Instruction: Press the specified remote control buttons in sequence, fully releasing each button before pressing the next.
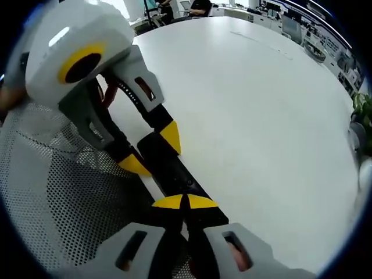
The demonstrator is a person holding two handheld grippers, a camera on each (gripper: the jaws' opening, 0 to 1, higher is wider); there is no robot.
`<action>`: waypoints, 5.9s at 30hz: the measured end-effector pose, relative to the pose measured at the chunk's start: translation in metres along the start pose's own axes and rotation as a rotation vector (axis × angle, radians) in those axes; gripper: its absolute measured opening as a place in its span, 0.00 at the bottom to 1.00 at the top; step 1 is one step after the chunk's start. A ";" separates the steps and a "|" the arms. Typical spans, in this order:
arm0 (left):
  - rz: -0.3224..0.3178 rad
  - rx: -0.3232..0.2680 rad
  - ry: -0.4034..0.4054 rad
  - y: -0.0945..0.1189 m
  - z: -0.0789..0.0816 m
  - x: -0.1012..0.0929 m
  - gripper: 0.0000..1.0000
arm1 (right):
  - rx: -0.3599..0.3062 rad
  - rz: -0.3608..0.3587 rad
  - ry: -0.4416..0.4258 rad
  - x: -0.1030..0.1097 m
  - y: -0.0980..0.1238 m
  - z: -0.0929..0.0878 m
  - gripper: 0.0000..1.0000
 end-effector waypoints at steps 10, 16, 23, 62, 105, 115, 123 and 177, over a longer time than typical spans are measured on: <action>-0.002 0.000 -0.001 0.000 0.000 0.000 0.25 | 0.007 -0.006 0.054 -0.001 -0.001 0.000 0.00; -0.003 0.000 -0.002 0.000 0.000 0.000 0.25 | -0.026 0.025 -0.013 -0.003 0.000 -0.002 0.00; -0.002 -0.002 -0.002 0.000 0.000 0.000 0.25 | -0.031 0.026 -0.020 -0.002 0.000 -0.001 0.00; -0.002 -0.007 -0.020 -0.001 0.001 0.000 0.25 | 0.055 0.004 0.125 0.006 0.003 -0.011 0.00; -0.010 -0.017 -0.028 -0.003 0.004 0.000 0.25 | 0.059 0.029 0.071 0.004 0.004 -0.012 0.00; -0.010 -0.028 -0.030 -0.003 0.004 0.000 0.25 | 0.056 0.038 0.030 0.003 0.005 -0.012 0.00; -0.009 -0.031 -0.028 -0.003 0.004 -0.001 0.25 | 0.057 0.039 0.032 0.003 0.005 -0.012 0.00; -0.013 -0.032 -0.030 -0.003 0.005 0.000 0.25 | 0.021 -0.019 0.048 -0.007 0.002 -0.007 0.00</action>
Point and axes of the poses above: the point that each gripper's makers call its tool centre point, and the gripper's own axes: y roughly backward along the fingers, x roughly to its left, z roughly out of its top, the point moved 2 cm from there along y, roughly backward along the fingers, and after that the axes turned 15 degrees about y, right-handed, at the moved point
